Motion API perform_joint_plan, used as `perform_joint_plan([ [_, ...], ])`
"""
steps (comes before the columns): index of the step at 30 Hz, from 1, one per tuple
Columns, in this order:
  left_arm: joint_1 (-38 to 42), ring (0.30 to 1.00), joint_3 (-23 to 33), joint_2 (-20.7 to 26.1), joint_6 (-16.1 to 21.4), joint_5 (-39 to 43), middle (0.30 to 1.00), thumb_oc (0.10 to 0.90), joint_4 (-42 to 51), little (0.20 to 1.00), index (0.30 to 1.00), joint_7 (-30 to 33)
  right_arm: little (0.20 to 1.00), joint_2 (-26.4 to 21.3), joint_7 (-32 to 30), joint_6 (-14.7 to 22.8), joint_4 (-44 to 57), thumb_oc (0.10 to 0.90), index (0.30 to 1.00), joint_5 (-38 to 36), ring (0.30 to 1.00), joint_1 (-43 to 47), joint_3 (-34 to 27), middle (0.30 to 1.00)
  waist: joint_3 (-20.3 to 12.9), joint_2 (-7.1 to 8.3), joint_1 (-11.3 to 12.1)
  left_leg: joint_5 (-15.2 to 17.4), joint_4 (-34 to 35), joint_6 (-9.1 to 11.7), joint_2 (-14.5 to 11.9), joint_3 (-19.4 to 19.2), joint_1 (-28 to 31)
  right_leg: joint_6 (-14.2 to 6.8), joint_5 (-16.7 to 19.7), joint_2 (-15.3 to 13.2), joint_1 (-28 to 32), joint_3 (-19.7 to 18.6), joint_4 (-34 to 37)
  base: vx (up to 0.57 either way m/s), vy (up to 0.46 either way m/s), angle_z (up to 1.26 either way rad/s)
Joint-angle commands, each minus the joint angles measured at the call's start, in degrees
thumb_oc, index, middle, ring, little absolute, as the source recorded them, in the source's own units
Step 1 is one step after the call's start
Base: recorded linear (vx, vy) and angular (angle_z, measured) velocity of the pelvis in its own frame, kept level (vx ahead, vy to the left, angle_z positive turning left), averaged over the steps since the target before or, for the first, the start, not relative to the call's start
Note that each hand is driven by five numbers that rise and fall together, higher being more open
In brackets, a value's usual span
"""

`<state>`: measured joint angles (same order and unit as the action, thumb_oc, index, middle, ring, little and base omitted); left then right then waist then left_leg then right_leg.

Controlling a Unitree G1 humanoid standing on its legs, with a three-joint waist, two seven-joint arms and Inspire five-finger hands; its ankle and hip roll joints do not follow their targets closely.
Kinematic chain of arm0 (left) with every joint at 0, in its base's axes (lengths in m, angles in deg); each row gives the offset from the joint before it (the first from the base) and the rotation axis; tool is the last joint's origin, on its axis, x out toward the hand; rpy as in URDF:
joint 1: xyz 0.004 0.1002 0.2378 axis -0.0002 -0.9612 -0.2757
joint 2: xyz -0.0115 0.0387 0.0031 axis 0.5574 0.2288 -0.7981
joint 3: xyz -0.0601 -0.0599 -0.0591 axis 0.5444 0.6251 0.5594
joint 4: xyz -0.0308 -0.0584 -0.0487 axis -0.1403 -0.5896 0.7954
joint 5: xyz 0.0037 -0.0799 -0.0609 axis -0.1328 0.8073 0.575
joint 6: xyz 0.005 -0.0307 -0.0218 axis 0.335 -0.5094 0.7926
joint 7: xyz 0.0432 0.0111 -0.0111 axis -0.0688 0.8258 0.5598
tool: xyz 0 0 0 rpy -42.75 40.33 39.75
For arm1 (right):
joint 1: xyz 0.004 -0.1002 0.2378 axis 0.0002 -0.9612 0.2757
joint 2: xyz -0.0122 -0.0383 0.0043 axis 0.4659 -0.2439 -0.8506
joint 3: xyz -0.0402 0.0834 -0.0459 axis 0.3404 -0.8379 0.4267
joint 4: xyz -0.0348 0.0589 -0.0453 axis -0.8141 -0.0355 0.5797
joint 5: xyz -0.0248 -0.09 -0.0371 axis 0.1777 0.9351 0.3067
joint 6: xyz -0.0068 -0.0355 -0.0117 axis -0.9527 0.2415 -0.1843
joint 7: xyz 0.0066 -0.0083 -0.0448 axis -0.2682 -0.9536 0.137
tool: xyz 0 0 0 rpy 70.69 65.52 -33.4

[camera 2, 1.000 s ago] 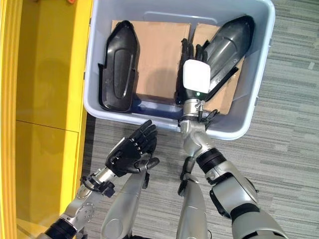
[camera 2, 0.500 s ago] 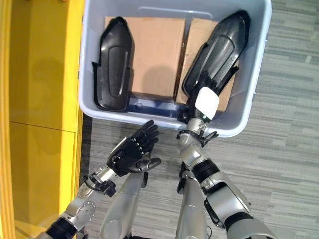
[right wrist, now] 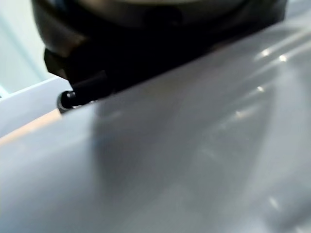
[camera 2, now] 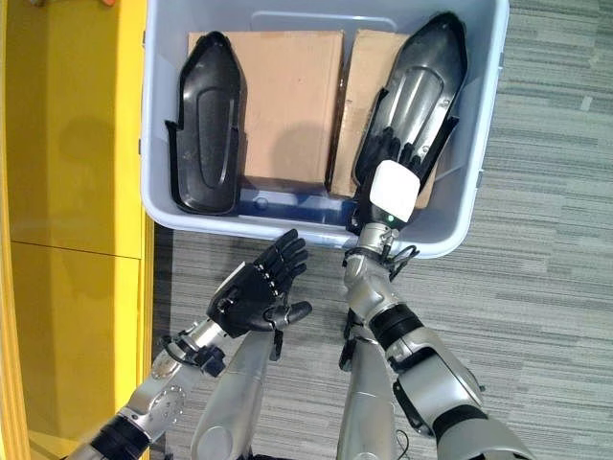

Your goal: Move parts from the plastic box to the shelf.

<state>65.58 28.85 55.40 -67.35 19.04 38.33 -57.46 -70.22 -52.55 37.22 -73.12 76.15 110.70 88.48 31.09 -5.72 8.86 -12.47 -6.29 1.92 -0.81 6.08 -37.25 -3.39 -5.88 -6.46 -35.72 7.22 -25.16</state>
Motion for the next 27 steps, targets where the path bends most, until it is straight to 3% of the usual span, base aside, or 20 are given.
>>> perform_joint_plan([
  [1,-0.13,1.000,-1.18,-0.03,2.95,0.89,1.000,0.900,5.82,1.000,1.000,-4.02,1.000,-4.59,2.89,-1.81,2.56,0.900,1.000,13.37,1.000,6.48,1.58,1.000,-1.30,-2.09,2.07,3.15,0.91,-2.54,1.85,-5.00,0.03,1.57,-1.09,1.50,1.33,2.01,-2.49,0.00,0.000,0.00],
  [5,-0.44,1.000,-1.04,0.45,2.76,1.32,1.000,0.900,5.53,1.000,1.000,-5.27,1.000,-5.59,8.54,-5.10,-2.11,0.900,1.000,19.04,1.000,9.15,4.80,1.000,-1.30,-2.34,3.02,3.13,0.22,-2.41,2.12,-4.59,-0.50,1.59,-1.46,1.29,1.24,2.61,-3.07,0.02,-0.017,0.05],
  [6,-0.46,1.000,-0.89,0.50,2.66,1.23,1.000,0.900,5.44,1.000,1.000,-5.55,0.940,-5.83,9.10,-5.87,-3.93,0.857,0.940,18.40,0.940,9.57,5.71,0.940,-1.30,-2.38,3.25,3.10,0.01,-2.37,2.20,-4.45,-0.69,1.61,-1.52,1.26,1.20,2.70,-3.17,0.01,-0.013,0.08],
  [7,-0.46,1.000,-0.88,0.50,2.66,1.23,1.000,0.900,5.44,1.000,1.000,-5.55,0.668,-5.82,9.09,-5.87,-3.93,0.663,0.668,18.40,0.668,9.58,5.72,0.668,-1.30,-2.38,3.24,3.10,0.00,-2.37,2.20,-4.44,-0.70,1.61,-1.52,1.26,1.20,2.70,-3.18,0.02,-0.031,0.04],
  [8,-0.54,1.000,-0.54,0.81,2.32,1.41,1.000,0.900,5.17,1.000,1.000,-6.76,0.426,-5.32,9.50,-9.27,-10.04,0.490,0.426,11.43,0.426,10.17,7.40,0.426,-1.30,-2.66,3.95,3.10,-0.39,-2.39,2.35,-4.10,-1.20,1.66,-1.70,1.20,1.02,3.13,-3.49,0.01,-0.032,0.02],
  [9,-0.68,1.000,-0.32,0.83,2.16,1.22,1.000,0.900,5.20,1.000,1.000,-7.13,0.385,-5.18,9.67,-10.11,-11.53,0.461,0.385,8.19,0.385,9.97,7.59,0.385,-1.30,-2.74,4.16,3.11,-0.47,-2.40,2.39,-4.08,-1.33,1.71,-1.76,1.17,1.05,3.24,-3.46,0.02,-0.041,0.02],
  [10,-0.75,1.000,-0.15,0.60,2.23,0.83,1.000,0.900,4.85,1.000,1.000,-7.66,0.300,-4.47,7.25,-9.66,-15.12,0.400,0.300,1.61,0.300,9.28,7.52,0.300,-1.30,-2.88,4.45,3.12,-0.65,-2.39,2.40,-4.00,-1.71,1.77,-1.80,1.14,0.83,3.43,-3.62,0.01,-0.029,0.03],
  [13,-0.55,1.000,-0.25,0.84,1.79,0.95,1.000,0.900,5.36,1.000,1.000,-7.78,0.300,-1.80,4.26,-8.75,-22.76,0.400,0.300,-16.19,0.300,7.68,4.36,0.300,-1.30,-3.34,5.07,3.34,-1.03,-2.50,2.63,-3.44,-2.34,1.90,-2.03,1.01,0.36,3.86,-4.25,0.01,-0.040,0.06],
  [15,0.01,1.000,-0.45,0.64,1.13,0.36,1.000,0.900,6.04,1.000,1.000,-6.94,0.300,-0.13,0.68,-9.45,-27.52,0.400,0.300,-17.52,0.300,6.04,2.02,0.300,-1.30,-3.75,5.36,3.42,-1.07,-2.64,2.77,-3.33,-2.87,1.86,-2.08,1.01,-0.04,4.04,-4.35,0.00,-0.054,0.10],
  [16,0.33,1.000,-1.12,0.59,1.22,-0.17,1.000,0.900,6.47,1.000,1.000,-6.05,0.300,0.11,-2.14,-10.33,-30.40,0.400,0.300,-22.28,0.300,4.93,-0.20,0.300,-1.30,-3.89,5.44,3.48,-1.41,-2.83,2.89,-3.15,-3.57,1.84,-2.00,1.04,-0.58,4.28,-4.81,0.00,-0.056,0.19],
  [23,0.12,1.000,-3.35,-0.22,1.49,-1.32,1.000,0.900,7.14,1.000,1.000,-4.25,0.300,0.28,-1.18,-5.48,-35.01,0.400,0.300,-26.38,0.300,-2.12,-3.11,0.300,-1.30,-4.26,4.13,4.69,-1.43,-2.90,3.59,-3.21,-2.93,1.49,-3.37,0.57,-1.16,3.52,-5.75,0.03,-0.026,0.12],
  [24,0.43,1.000,-3.73,-0.41,1.68,-1.12,1.000,0.900,7.23,1.000,1.000,-3.82,0.300,0.12,-0.96,-3.40,-35.42,0.400,0.300,-28.13,0.300,-3.48,-3.64,0.300,-1.30,-4.69,3.74,4.61,-1.38,-2.97,3.63,-3.31,-3.11,1.66,-3.38,0.56,-1.70,3.26,-5.99,-0.02,-0.004,0.13],
  [27,1.21,1.000,-3.95,-0.39,1.03,-0.89,1.000,0.900,7.23,1.000,1.000,-4.06,0.300,0.11,0.15,-2.30,-35.82,0.400,0.300,-27.56,0.300,-3.88,-4.45,0.300,-1.30,-5.27,3.36,4.66,-1.79,-2.95,3.69,-3.52,-3.15,1.81,-3.45,0.45,-2.18,3.04,-6.53,-0.01,-0.006,0.03],
])
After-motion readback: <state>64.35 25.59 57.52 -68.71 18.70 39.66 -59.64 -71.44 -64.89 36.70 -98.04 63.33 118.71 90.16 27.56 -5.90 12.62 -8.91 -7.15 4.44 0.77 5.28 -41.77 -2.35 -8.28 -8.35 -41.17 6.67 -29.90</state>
